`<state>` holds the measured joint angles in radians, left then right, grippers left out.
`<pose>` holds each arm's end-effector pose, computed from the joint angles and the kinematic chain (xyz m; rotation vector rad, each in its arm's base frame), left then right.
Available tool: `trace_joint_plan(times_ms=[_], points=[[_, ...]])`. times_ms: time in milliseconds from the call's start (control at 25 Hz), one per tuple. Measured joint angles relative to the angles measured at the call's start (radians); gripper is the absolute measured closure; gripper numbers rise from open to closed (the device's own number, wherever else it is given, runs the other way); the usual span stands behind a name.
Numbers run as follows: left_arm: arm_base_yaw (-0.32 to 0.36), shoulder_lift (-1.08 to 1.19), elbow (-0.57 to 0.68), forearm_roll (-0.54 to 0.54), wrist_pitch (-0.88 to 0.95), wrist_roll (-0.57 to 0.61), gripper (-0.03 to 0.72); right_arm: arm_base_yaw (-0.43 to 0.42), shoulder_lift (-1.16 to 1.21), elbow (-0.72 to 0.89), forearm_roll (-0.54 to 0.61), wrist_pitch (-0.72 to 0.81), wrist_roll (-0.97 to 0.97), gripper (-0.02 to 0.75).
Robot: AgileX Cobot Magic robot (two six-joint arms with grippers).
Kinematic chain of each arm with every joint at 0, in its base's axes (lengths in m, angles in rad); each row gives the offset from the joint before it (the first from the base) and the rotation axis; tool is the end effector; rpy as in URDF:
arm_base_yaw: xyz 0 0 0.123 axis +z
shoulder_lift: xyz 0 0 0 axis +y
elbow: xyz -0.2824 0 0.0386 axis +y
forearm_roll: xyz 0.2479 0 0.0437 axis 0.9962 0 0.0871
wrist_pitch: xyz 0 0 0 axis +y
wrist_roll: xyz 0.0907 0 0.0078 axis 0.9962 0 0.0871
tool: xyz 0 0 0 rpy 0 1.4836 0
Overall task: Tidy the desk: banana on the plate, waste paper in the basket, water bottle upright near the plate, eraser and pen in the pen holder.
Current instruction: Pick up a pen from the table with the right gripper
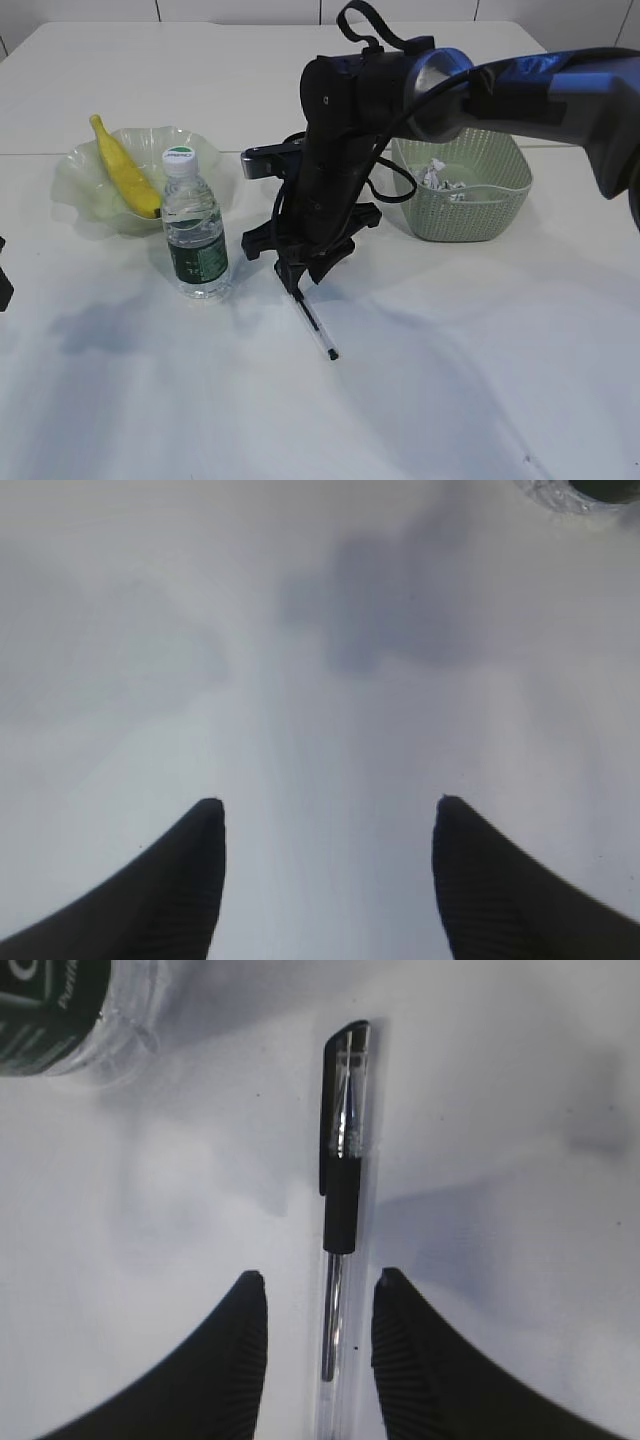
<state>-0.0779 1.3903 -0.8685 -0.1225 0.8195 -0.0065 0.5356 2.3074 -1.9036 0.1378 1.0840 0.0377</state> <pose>0.2510 -0.0278 0.2360 0.0029 2.8253 -0.1643 0.4062 0.2540 0.1600 -0.6610 2.9301 0.2560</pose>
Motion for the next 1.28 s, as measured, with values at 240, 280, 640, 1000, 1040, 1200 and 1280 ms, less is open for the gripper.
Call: trace_joint_plan(times_ms=[240, 280, 640, 1000, 1040, 1200, 1280], points=[[0.000, 0.000, 0.000, 0.000, -0.004, 0.000, 0.231, 0.000, 0.000, 0.000, 0.000, -0.009, 0.000, 0.464], [0.000, 0.000, 0.000, 0.000, -0.004, 0.000, 0.231, 0.000, 0.000, 0.000, 0.000, -0.011, 0.000, 0.464], [0.000, 0.000, 0.000, 0.000, -0.018, 0.000, 0.229, 0.000, 0.022, 0.000, 0.000, -0.018, 0.000, 0.464], [0.000, 0.000, 0.000, 0.000, -0.022, 0.000, 0.230, 0.000, 0.058, -0.002, 0.002, -0.020, 0.000, 0.464], [0.000, 0.000, 0.000, 0.000, -0.022, 0.000, 0.231, 0.000, 0.059, -0.002, 0.002, -0.020, 0.000, 0.464], [0.000, 0.000, 0.000, 0.000, -0.024, 0.000, 0.231, 0.000, 0.069, -0.002, 0.004, -0.022, 0.000, 0.464], [0.000, 0.000, 0.000, 0.000, -0.024, 0.000, 0.230, 0.000, 0.070, -0.002, 0.004, -0.025, 0.000, 0.464]])
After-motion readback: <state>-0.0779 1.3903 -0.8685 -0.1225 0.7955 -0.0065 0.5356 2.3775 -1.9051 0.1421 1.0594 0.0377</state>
